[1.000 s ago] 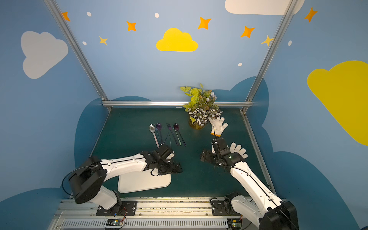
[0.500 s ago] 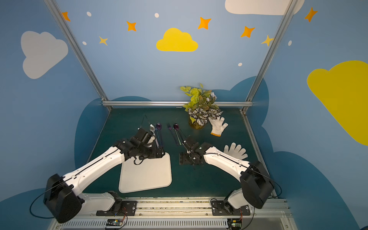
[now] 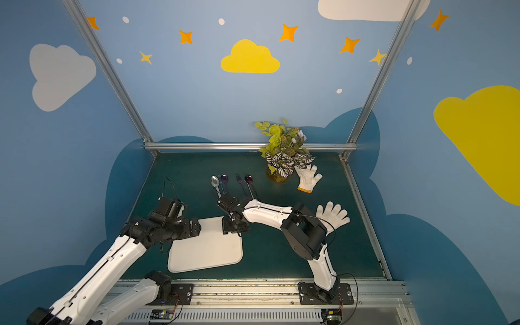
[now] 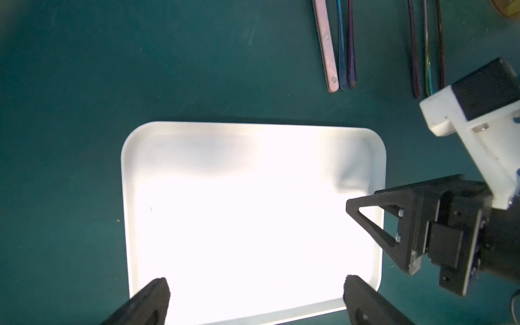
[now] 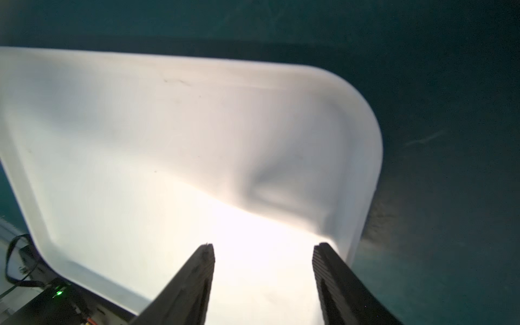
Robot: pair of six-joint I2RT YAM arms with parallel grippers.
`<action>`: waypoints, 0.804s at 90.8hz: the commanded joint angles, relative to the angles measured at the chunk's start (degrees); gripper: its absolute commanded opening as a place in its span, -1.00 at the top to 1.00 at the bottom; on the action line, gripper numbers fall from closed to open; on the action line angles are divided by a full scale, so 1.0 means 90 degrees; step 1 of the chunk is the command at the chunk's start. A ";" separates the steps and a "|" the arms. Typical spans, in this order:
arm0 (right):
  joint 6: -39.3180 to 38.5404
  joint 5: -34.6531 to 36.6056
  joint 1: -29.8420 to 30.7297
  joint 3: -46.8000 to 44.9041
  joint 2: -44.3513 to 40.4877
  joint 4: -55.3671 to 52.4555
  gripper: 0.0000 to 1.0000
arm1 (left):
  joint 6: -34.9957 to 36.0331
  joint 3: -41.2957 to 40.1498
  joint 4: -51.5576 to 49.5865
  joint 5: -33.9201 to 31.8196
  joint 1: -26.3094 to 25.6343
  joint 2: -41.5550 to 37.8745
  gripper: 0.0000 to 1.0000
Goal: Set the spoon and fork side by side
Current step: Move the tray to the center of the board.
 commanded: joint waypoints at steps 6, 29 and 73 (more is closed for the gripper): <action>-0.0029 0.0393 0.0057 0.0064 -0.0498 -0.0555 -0.22 | 0.0159 0.0007 -0.0091 -0.0027 0.0037 -0.0351 -1.00; -0.0047 0.0506 -0.0186 -0.0195 -0.0654 -0.0842 -0.15 | 0.0174 -0.0043 -0.0059 0.0027 0.0040 -0.0326 -1.00; -0.0215 0.0169 -0.0427 0.0173 0.0100 -0.0511 0.27 | 0.0183 -0.0092 0.0017 0.0018 0.0036 -0.0340 -1.00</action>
